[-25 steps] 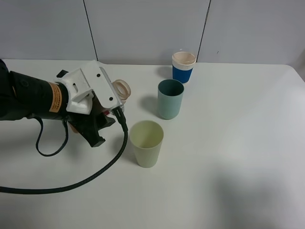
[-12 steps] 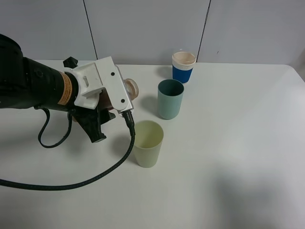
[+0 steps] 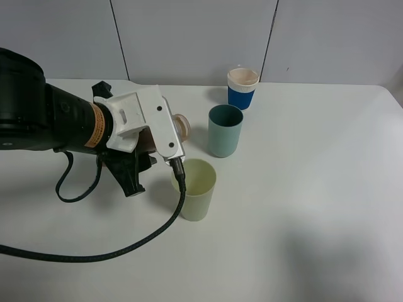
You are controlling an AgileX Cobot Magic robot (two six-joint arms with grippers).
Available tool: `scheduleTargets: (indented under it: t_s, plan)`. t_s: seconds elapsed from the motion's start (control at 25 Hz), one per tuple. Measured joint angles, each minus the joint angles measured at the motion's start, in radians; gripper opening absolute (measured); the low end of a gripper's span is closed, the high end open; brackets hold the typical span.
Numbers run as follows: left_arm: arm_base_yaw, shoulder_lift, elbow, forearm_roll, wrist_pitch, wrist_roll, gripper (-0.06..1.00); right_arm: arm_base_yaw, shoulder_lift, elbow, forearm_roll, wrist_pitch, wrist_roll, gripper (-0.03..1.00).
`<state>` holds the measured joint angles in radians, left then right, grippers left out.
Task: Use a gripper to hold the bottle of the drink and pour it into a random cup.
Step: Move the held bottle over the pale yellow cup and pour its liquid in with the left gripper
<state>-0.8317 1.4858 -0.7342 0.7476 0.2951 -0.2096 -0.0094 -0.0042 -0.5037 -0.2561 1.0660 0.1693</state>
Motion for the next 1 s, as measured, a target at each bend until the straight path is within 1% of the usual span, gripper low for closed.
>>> scheduleTargets:
  t_s: [0.72, 0.84, 1.0]
  plan:
    - [-0.008, 0.074, -0.035, 0.068, -0.002, -0.011, 0.54, 0.0, 0.0, 0.0, 0.0, 0.0, 0.0, 1.0]
    - [-0.032, 0.074, -0.035, 0.092, 0.013, -0.011, 0.54, 0.0, 0.0, 0.0, 0.0, 0.0, 0.0, 1.0]
    - [-0.046, 0.074, -0.035, 0.098, 0.033, -0.011, 0.54, 0.0, 0.0, 0.0, 0.0, 0.0, 0.0, 1.0]
